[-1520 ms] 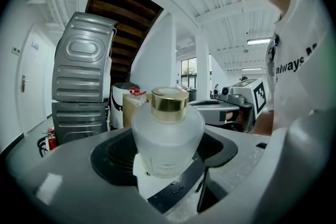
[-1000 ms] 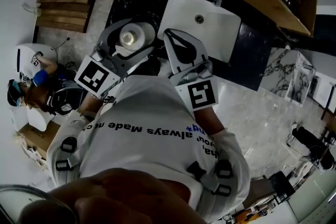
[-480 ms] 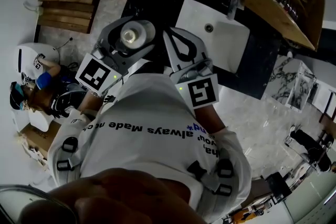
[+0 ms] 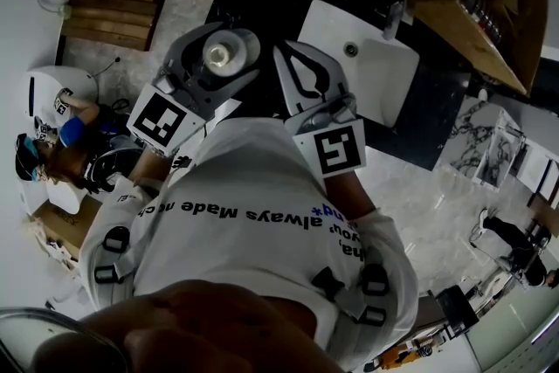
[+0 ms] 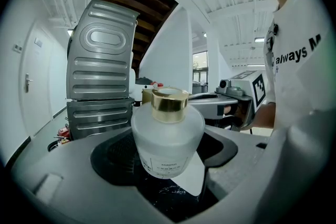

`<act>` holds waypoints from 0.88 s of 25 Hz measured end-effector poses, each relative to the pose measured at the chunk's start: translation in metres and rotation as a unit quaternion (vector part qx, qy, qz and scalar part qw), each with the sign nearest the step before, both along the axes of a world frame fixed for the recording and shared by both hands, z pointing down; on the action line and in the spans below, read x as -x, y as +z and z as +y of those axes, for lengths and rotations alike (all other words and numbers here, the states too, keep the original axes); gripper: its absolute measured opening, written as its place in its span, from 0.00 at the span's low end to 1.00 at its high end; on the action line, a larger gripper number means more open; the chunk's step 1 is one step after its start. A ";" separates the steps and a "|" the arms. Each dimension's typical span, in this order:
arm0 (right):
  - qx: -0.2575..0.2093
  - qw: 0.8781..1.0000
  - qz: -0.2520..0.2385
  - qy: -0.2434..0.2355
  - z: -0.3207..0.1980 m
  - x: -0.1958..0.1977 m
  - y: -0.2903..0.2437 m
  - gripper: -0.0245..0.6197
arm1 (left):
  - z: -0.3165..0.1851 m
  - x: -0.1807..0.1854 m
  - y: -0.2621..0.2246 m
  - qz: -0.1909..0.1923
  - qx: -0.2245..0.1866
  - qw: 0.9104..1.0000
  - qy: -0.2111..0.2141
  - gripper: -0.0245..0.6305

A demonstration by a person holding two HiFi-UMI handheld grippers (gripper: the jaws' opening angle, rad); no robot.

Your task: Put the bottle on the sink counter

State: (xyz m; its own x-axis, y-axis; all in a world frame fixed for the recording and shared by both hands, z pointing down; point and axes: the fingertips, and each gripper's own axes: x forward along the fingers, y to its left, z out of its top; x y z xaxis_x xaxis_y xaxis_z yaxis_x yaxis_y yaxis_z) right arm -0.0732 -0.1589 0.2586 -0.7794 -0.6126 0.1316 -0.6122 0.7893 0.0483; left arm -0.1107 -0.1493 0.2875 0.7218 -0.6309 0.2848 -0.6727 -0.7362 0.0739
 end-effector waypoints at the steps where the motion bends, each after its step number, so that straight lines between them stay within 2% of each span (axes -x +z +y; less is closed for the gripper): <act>1: 0.000 1.000 -0.001 0.000 -0.001 -0.001 0.000 0.05 | -0.001 -0.001 0.001 -0.001 0.000 1.000 -0.001 0.55; 17: 0.024 1.000 0.012 -0.015 -0.013 -0.055 0.016 0.05 | -0.017 -0.049 0.014 -0.029 0.023 0.999 -0.015 0.55; 22: 0.030 0.999 0.013 -0.019 -0.022 -0.059 0.027 0.05 | -0.027 -0.054 0.025 -0.034 0.026 0.999 -0.017 0.55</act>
